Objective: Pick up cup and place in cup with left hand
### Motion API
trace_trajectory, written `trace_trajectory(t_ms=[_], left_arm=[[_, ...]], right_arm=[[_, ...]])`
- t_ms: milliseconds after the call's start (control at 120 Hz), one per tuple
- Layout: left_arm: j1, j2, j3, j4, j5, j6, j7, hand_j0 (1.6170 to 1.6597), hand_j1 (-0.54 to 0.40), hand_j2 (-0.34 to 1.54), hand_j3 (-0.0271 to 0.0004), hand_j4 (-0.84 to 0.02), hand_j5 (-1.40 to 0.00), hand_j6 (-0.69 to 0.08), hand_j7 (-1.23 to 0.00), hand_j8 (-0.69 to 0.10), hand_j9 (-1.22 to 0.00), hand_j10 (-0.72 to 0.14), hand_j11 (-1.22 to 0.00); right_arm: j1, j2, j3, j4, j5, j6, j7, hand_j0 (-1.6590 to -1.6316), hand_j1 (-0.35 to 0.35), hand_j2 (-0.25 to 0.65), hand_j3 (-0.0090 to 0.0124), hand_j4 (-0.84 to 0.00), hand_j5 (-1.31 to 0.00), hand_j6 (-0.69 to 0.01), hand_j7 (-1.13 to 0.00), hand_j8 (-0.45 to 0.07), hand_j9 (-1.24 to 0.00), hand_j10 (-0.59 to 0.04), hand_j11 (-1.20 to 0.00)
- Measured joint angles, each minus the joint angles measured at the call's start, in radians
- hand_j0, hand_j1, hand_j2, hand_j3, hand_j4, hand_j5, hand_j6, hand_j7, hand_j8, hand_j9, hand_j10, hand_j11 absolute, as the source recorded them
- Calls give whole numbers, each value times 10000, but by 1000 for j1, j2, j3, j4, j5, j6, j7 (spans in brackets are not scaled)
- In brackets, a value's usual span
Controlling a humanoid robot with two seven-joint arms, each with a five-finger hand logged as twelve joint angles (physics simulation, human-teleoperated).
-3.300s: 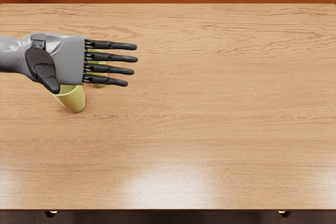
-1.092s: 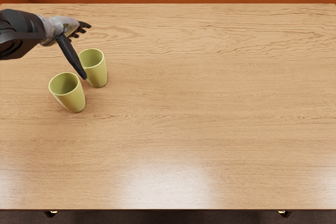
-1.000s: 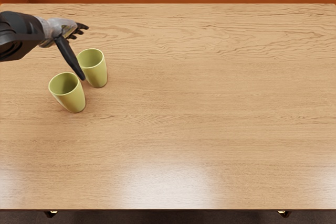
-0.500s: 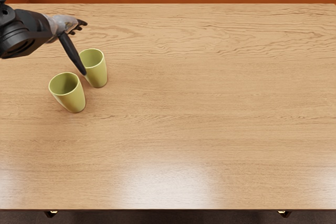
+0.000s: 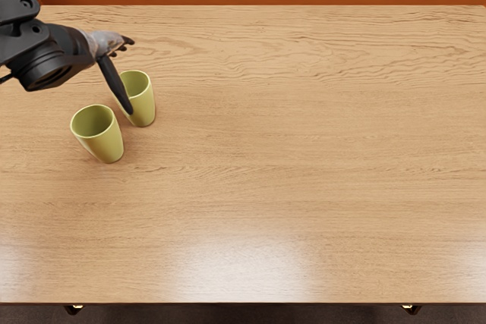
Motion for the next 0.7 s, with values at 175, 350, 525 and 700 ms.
trace_trajectory(t_ms=[175,350,525,700], left_arm=[[19,-27,0,18,10,0,0,16581,3491,11,0,-28,-5,-38,-3,-35,-1,-24,0],[27,-41,0,50,30,0,0,16581,3491,11,0,-27,-4,-37,-3,-34,-1,-23,0],[35,-67,-1,80,57,0,0,16581,3491,12,0,-28,-5,-39,-3,-36,-2,-24,-1],[42,-70,0,91,62,0,0,16581,3338,38,0,-158,-175,-169,-173,-166,-171,-155,-170]], right_arm=[[0,0,0,0,0,0,1,-16581,-3139,-59,0,-295,-381,-296,-381,-295,-381,-294,-381],[0,0,-1,0,0,0,2,-16581,-3139,-59,0,-295,-381,-295,-381,-295,-381,-294,-381],[0,0,0,0,0,0,2,-16581,-3139,-59,0,-295,-381,-295,-381,-295,-381,-294,-381],[0,0,0,0,0,0,2,-16581,-3139,-59,0,-295,-381,-296,-381,-295,-381,-294,-381]])
